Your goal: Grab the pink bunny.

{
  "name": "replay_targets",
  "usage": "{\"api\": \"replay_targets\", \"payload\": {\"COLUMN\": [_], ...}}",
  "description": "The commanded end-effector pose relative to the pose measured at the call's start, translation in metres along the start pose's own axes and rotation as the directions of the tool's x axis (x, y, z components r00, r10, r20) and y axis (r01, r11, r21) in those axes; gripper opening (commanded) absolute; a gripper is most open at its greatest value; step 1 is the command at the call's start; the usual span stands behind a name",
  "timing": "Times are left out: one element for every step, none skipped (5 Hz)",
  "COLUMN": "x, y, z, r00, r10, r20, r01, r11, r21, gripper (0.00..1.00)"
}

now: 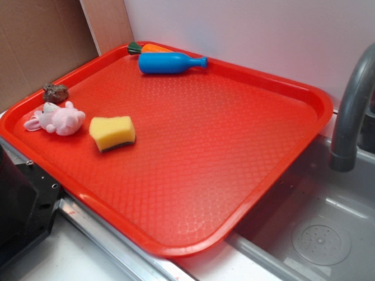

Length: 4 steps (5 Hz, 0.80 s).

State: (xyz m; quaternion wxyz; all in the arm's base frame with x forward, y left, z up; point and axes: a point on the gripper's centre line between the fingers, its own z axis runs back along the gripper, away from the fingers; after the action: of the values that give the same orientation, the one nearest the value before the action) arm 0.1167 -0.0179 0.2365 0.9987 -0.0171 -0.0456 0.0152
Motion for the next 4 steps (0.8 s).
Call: {"api": "replay_targets", "payload": {"x": [0.000,0.009,0.024,0.031], "y": [0.000,0.029,0.053,0.078], "z": [0.000,-0.042,-0.083,-0.118], "r00": [1.000,0.981,0.902,0.811], "r10": [0.000,-0.188,-0.427,-0.581], "r20": [0.000,-0.045,-0.063,-0.065], "r01": [0.000,0.185,0.427,0.582], "r11": [1.000,0.981,0.904,0.813], "r21": [0.000,-0.065,-0.020,-0.007], "gripper": [1.00,1.00,1.00,1.00]}}
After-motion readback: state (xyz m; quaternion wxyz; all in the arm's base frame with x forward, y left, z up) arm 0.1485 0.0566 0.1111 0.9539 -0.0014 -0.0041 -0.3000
